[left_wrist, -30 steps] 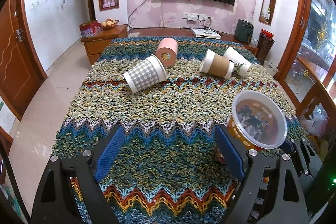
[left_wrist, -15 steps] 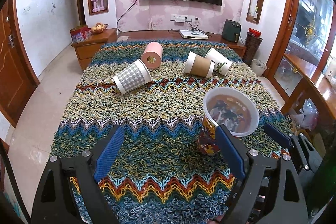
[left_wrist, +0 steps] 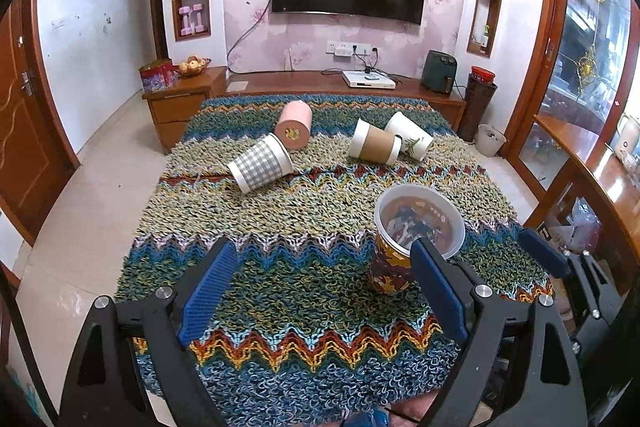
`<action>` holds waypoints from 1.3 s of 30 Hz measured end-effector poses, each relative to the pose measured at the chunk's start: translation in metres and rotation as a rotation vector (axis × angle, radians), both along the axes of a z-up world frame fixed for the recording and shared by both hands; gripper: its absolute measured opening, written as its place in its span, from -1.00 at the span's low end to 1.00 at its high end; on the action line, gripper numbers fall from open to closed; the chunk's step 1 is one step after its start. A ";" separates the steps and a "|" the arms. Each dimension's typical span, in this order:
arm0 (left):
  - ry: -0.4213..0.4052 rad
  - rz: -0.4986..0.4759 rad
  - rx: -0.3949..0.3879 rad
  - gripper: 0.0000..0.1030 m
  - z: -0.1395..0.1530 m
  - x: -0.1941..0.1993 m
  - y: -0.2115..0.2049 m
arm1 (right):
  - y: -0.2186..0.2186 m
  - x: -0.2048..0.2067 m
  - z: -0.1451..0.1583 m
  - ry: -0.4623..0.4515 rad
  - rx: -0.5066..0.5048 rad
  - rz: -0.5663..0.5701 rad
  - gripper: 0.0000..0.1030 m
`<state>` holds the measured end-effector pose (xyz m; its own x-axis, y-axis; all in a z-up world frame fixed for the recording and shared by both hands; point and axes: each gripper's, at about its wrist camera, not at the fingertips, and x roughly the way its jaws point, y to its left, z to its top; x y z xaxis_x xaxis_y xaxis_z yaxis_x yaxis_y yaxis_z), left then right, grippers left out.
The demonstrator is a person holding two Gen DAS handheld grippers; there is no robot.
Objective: Flip cup upright
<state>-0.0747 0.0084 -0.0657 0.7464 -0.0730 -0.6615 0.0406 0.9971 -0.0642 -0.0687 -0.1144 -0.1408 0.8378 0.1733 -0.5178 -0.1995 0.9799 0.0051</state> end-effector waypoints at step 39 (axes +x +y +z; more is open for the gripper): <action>0.039 0.134 0.031 0.77 0.081 0.007 0.012 | -0.012 0.005 0.131 0.094 0.019 -0.113 0.56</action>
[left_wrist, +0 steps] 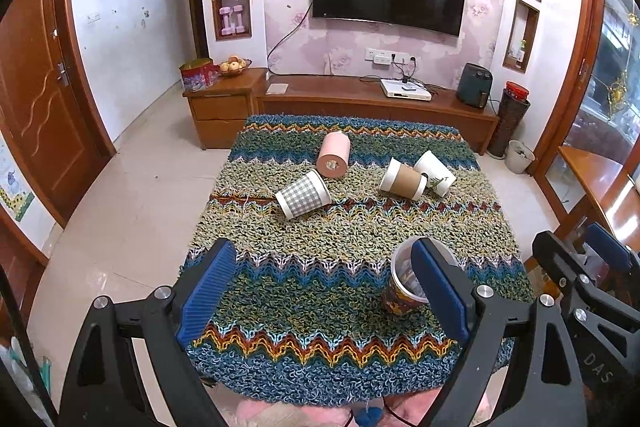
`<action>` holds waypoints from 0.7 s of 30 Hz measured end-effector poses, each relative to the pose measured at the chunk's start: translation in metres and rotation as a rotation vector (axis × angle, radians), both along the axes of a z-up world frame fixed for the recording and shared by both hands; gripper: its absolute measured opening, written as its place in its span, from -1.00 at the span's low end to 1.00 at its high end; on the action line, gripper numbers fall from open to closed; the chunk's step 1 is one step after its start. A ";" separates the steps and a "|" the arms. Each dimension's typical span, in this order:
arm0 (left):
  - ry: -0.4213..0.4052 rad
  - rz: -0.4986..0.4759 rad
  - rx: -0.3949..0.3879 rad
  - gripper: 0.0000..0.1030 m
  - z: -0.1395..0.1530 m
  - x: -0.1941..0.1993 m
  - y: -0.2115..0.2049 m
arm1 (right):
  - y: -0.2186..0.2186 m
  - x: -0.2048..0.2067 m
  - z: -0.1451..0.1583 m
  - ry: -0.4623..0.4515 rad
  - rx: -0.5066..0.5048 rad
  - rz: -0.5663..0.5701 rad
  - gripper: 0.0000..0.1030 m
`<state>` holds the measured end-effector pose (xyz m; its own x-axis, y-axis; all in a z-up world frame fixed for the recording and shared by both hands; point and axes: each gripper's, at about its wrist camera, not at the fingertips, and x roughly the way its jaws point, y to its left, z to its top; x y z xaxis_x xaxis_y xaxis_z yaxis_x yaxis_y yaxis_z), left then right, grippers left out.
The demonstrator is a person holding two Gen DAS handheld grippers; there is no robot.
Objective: Flip cup upright
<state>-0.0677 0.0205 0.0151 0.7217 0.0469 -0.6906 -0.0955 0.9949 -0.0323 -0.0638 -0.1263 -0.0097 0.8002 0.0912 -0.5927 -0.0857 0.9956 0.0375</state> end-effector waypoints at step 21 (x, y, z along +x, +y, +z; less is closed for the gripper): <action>-0.016 0.009 0.040 0.77 0.008 0.012 -0.004 | 0.000 0.015 0.007 -0.001 -0.015 -0.003 0.56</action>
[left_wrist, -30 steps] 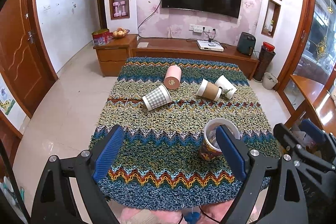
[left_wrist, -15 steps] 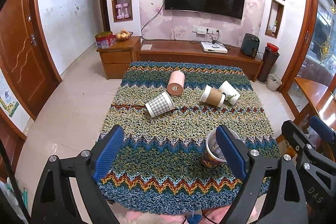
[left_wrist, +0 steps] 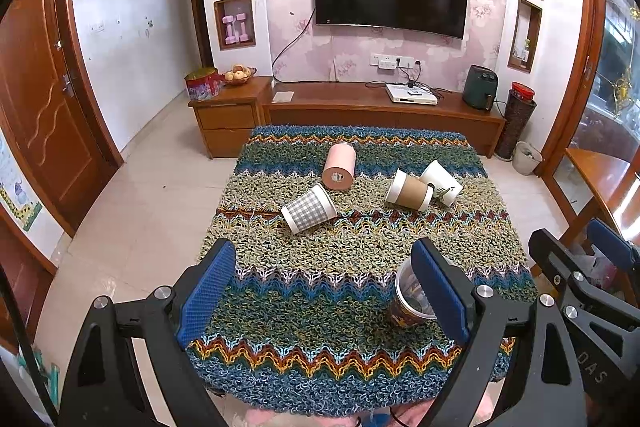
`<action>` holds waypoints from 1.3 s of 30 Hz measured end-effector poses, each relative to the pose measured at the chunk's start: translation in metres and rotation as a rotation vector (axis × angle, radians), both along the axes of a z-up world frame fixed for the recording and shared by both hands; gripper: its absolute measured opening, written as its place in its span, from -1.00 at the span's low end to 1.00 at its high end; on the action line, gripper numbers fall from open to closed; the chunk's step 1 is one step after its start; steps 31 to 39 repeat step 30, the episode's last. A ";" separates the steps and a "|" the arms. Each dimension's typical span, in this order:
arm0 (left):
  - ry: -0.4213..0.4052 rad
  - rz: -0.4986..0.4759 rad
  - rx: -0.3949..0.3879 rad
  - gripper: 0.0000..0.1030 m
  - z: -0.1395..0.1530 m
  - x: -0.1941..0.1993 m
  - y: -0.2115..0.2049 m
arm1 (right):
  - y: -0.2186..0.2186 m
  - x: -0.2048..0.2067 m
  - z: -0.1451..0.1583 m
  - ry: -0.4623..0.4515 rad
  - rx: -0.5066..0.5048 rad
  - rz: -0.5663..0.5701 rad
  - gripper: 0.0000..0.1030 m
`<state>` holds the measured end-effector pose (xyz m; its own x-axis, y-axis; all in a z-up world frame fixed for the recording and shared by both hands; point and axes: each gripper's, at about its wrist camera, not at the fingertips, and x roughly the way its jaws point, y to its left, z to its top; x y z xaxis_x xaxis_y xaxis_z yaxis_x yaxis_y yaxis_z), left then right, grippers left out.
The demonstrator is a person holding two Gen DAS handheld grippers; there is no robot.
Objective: Flip cup upright
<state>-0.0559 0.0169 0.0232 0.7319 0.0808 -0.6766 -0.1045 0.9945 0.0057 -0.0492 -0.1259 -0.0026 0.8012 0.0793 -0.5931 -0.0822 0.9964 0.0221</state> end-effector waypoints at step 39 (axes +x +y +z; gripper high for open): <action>0.015 0.010 0.002 0.77 -0.004 0.008 0.000 | -0.001 0.010 -0.004 0.005 -0.010 -0.016 0.56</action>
